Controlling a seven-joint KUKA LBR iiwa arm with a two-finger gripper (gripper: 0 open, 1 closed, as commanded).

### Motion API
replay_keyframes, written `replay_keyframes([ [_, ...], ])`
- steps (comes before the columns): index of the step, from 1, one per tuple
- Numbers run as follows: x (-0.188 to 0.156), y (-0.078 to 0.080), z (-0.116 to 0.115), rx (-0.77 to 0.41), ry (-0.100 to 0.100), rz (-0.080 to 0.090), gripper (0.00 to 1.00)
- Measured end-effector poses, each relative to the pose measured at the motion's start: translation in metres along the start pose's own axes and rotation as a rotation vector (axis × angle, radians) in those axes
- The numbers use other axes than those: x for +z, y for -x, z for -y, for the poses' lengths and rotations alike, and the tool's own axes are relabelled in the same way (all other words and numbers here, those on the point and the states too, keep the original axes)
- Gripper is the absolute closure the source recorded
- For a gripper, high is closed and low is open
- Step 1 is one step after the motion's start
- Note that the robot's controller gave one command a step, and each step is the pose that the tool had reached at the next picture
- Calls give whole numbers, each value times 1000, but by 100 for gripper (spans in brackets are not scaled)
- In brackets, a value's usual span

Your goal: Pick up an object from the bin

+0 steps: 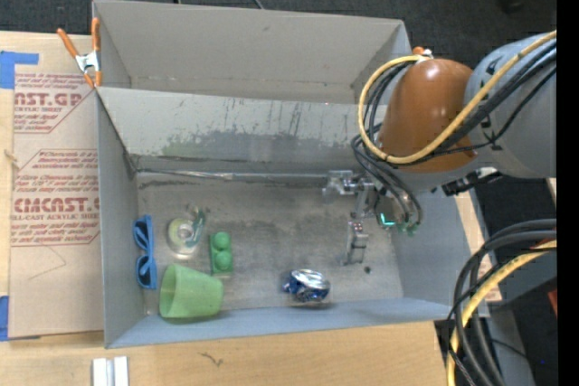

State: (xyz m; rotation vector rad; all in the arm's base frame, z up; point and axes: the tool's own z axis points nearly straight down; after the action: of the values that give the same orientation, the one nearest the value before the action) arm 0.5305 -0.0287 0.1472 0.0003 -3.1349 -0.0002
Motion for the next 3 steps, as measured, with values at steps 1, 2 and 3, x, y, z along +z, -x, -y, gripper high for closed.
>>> replay_keyframes([
  [1, -4, 2, 0, -1, -1, 8, 100],
  [2, -4, 2, 0, -1, -1, 8, 0],
  [3, 46, 7, -23, -10, 1, 3, 0],
])
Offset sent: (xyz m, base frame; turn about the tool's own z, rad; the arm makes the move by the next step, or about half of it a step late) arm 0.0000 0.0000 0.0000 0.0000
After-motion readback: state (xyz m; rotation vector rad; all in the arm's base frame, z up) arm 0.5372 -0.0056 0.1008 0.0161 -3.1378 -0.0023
